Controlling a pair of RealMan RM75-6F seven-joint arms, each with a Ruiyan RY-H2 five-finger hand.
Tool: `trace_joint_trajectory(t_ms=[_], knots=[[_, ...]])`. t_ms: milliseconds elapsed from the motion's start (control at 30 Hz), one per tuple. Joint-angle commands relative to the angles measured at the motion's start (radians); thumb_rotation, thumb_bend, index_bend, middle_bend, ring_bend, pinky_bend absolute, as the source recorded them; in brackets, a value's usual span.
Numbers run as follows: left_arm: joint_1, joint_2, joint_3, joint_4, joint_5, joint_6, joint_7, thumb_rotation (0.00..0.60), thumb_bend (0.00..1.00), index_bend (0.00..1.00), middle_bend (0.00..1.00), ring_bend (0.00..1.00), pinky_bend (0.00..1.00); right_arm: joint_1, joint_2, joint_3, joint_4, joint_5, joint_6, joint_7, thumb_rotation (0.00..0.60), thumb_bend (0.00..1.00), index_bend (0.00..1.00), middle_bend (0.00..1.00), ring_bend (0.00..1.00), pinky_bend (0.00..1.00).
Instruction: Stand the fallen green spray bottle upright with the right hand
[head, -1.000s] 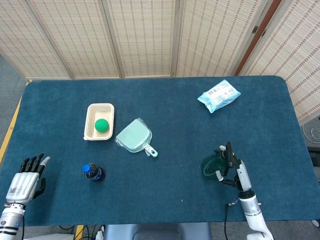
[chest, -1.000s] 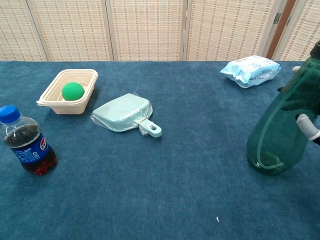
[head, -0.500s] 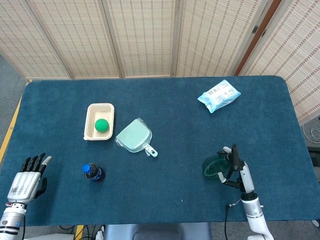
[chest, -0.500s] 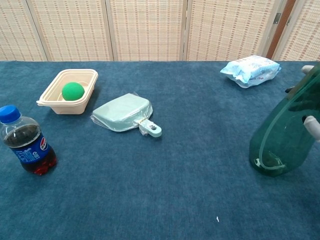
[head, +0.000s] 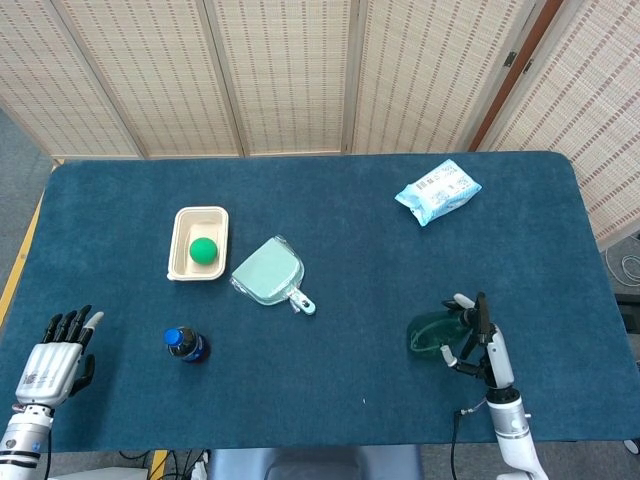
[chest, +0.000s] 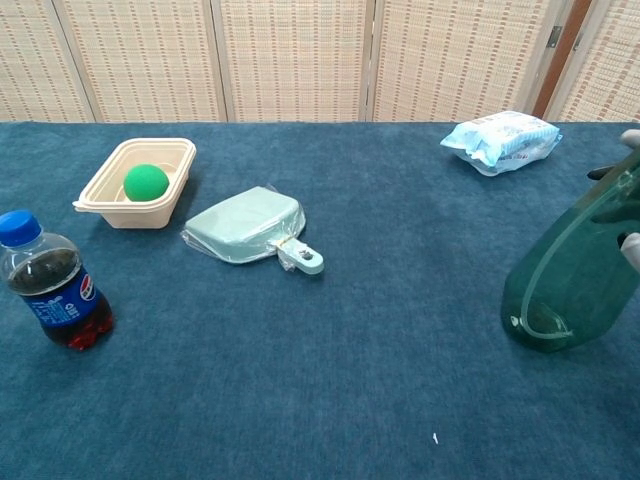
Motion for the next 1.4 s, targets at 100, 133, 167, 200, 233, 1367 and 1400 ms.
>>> trace_joint_trajectory(t_ms=[100,133,167,200,233,1367,1400], knots=[[-0.001,0.002,-0.002,-0.003,0.002,0.003,0.001,0.600,0.61,0.06,0.00,0.00,0.00,0.001,0.000,0.000,0.001,0.000,-0.004,-0.009,0.600,0.24,0.18,0.26,0.23,0.35],[-0.001,0.002,-0.002,-0.004,0.003,0.003,0.000,0.600,0.61,0.06,0.00,0.00,0.00,0.001,0.001,0.000,0.000,0.000,-0.004,-0.010,0.600,0.24,0.18,0.26,0.23,0.35],[-0.002,0.003,-0.002,-0.004,0.003,0.004,0.000,0.600,0.61,0.06,0.00,0.00,0.00,0.001,0.001,0.000,-0.001,0.001,-0.003,-0.011,0.600,0.23,0.18,0.26,0.22,0.34],[-0.002,0.003,-0.002,-0.004,0.003,0.004,-0.001,0.600,0.61,0.06,0.00,0.00,0.00,0.000,0.001,0.000,-0.002,0.001,-0.003,-0.011,0.600,0.23,0.17,0.25,0.22,0.34],[-0.002,0.003,-0.002,-0.004,0.003,0.004,-0.001,0.600,0.61,0.06,0.00,0.00,0.00,0.000,0.002,0.001,-0.003,0.002,-0.003,-0.011,0.600,0.22,0.17,0.25,0.22,0.34],[0.004,0.002,-0.006,-0.024,0.019,0.036,-0.003,0.600,0.61,0.06,0.00,0.00,0.00,-0.062,0.019,-0.012,-0.028,-0.001,-0.005,-0.030,0.600,0.13,0.14,0.19,0.16,0.28],[0.003,0.001,-0.007,-0.025,0.023,0.038,-0.007,0.600,0.61,0.06,0.00,0.00,0.00,-0.067,0.025,-0.010,-0.034,0.001,-0.002,-0.034,0.600,0.13,0.14,0.19,0.15,0.28]])
